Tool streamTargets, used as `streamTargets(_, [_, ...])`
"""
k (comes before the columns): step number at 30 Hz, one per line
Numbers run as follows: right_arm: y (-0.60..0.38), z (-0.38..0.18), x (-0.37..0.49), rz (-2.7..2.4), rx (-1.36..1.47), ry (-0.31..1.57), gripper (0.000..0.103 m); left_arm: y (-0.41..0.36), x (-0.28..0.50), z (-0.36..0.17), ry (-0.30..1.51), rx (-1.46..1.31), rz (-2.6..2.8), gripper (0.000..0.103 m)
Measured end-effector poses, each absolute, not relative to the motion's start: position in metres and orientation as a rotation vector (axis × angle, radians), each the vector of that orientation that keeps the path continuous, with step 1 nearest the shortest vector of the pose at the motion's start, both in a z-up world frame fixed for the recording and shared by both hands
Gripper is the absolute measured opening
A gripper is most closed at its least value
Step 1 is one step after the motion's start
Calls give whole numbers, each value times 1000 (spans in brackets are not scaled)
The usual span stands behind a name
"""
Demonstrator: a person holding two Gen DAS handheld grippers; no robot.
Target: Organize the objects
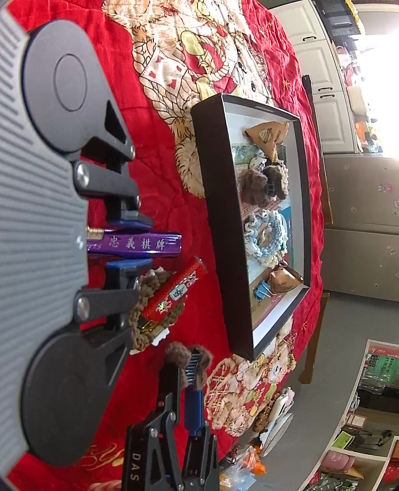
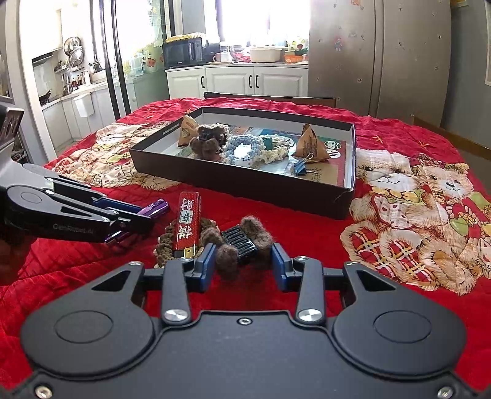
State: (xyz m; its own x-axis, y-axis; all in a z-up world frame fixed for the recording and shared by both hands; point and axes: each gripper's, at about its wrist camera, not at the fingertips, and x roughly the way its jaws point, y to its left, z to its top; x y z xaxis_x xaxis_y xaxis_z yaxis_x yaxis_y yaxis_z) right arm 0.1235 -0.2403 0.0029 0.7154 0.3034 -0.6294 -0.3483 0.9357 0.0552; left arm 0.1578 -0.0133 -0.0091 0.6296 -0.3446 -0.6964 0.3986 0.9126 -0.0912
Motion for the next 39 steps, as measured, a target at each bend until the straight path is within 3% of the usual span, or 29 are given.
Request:
streamTargets(20, [-237,51,141,378,-98,604,36,-7,174,35,700,54,-409,23])
streamTargets(39, [-226,97,232,326,-114,508,36,-18,264,68,630,31,-348,24])
